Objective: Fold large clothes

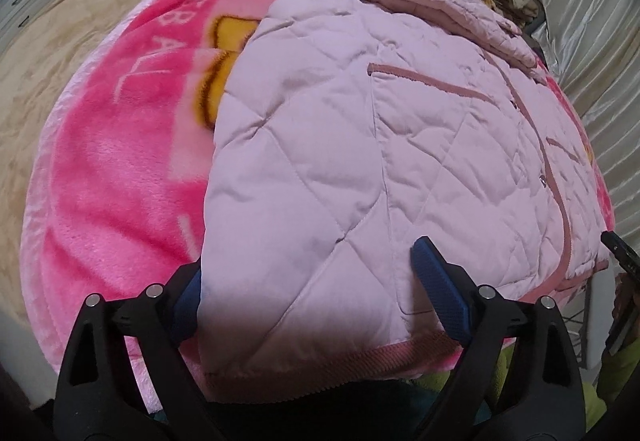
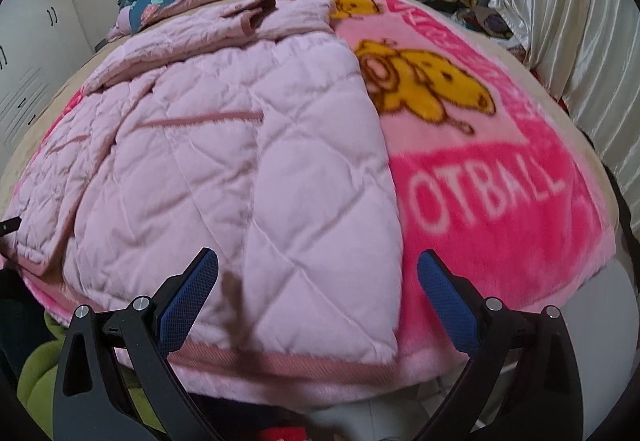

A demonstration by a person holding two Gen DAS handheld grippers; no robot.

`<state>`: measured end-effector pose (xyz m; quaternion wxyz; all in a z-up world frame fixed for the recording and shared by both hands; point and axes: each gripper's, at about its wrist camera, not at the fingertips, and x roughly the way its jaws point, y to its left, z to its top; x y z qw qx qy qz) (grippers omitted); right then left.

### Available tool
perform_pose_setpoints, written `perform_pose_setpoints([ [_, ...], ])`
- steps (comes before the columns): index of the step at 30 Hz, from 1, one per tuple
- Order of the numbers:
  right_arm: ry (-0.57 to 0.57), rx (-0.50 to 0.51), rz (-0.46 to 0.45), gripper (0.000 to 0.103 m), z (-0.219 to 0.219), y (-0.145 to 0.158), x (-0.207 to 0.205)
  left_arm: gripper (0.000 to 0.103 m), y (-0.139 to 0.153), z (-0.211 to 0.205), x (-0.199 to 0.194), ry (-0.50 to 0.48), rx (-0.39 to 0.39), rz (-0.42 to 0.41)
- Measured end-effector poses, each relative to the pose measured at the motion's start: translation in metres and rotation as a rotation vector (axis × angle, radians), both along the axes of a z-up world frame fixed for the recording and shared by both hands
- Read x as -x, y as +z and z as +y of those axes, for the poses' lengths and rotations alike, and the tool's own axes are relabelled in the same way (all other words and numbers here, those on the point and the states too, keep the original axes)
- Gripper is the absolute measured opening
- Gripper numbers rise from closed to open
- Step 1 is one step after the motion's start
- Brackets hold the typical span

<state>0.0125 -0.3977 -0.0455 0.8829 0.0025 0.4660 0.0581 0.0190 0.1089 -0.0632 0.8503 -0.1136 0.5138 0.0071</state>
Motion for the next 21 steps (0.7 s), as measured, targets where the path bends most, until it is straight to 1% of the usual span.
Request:
perform_pose_setpoints([
  [4,-0.002,-0.048,0.053,0.099,-0.012,-0.013,0.005,0.085,0.000,-0.001,-0.001,-0.004,-0.002,0.008],
  [7,-0.010,-0.151,0.088,0.099,-0.025,-0.023,0.008,0.084,-0.001,-0.001,-0.002,-0.004,-0.002,0.009],
  [10,-0.005,-0.217,0.107,0.098,-0.029,-0.029,0.010,0.083,-0.001,-0.001,-0.001,-0.003,-0.008,0.008],
  [11,0.001,-0.235,0.109,0.096,-0.030,-0.030,0.011,0.083,0.000,-0.001,-0.001,-0.002,-0.006,0.006],
  [12,0.014,-0.252,0.108,0.090,-0.029,-0.031,0.012,0.083,0.000,-0.001,-0.001,-0.001,-0.003,0.003],
  [13,0.021,-0.259,0.107,0.087,-0.028,-0.031,0.013,0.083,0.000,0.000,0.000,0.001,0.003,-0.001],
  [15,0.035,-0.286,0.104,0.075,-0.026,-0.032,0.015,0.082,0.000,0.002,0.001,0.010,0.018,-0.003],
  [17,0.036,-0.296,0.098,0.073,-0.026,-0.031,0.017,0.081,0.000,0.002,0.001,0.012,0.017,-0.001],
  [19,0.047,-0.316,0.095,0.067,-0.026,-0.031,0.016,0.080,0.001,0.001,0.001,0.010,0.009,-0.002],
  [21,0.068,-0.335,0.075,0.051,-0.027,-0.028,0.018,0.077,0.001,0.002,0.002,0.012,0.017,-0.003],
])
